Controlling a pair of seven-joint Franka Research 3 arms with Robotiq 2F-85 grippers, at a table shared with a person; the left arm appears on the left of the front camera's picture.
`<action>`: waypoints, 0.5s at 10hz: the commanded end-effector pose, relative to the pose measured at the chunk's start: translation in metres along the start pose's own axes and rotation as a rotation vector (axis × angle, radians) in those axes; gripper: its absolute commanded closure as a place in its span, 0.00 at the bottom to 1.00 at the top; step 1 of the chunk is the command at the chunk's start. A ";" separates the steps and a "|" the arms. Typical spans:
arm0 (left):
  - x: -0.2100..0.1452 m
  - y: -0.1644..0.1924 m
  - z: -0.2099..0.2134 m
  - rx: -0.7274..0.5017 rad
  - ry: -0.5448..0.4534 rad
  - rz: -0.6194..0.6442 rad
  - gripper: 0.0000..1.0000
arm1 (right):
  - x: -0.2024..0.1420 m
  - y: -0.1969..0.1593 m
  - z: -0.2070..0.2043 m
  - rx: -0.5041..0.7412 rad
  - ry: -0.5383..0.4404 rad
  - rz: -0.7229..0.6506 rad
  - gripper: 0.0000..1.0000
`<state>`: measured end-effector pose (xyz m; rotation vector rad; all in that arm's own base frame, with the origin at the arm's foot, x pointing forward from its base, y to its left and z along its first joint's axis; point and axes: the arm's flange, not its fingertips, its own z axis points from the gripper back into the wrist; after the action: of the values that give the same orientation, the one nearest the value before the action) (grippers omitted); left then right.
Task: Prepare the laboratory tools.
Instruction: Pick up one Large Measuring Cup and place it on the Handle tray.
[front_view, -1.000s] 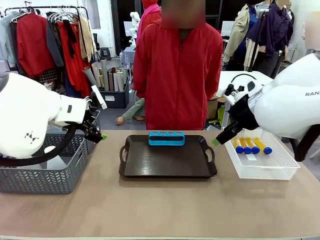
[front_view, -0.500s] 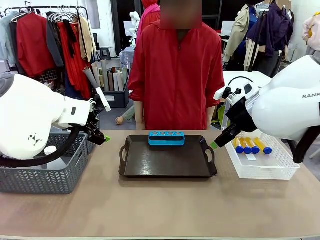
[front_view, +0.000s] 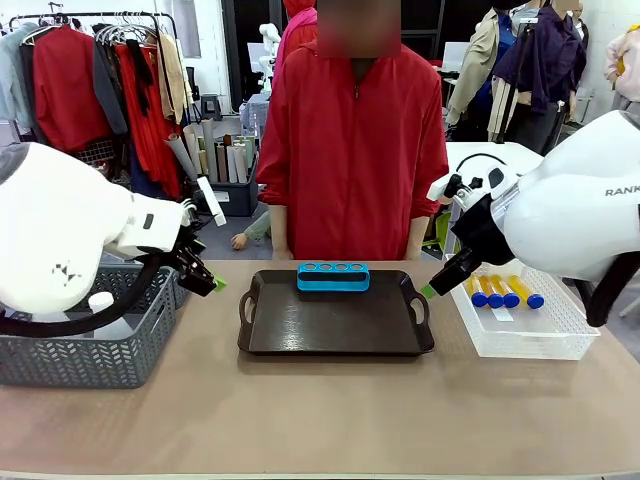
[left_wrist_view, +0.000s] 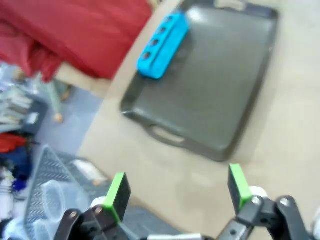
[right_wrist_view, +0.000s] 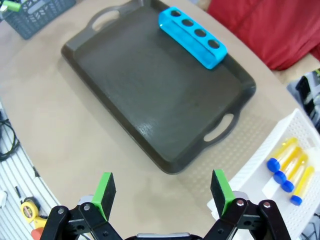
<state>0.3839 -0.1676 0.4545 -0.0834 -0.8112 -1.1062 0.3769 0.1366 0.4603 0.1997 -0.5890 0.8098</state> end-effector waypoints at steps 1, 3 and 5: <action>0.002 0.030 0.020 -0.240 -0.033 0.002 0.00 | 0.014 0.007 0.007 0.076 -0.004 0.039 0.00; 0.007 0.048 0.036 -0.360 -0.070 0.036 0.00 | 0.032 0.002 0.023 0.120 0.006 0.072 0.00; 0.011 0.069 0.056 -0.366 -0.086 0.020 0.00 | 0.051 -0.014 0.055 0.142 -0.028 0.101 0.00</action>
<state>0.3973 -0.1231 0.5201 -0.4769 -0.6828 -1.2245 0.3816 0.1511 0.5213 0.2636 -0.5624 0.9096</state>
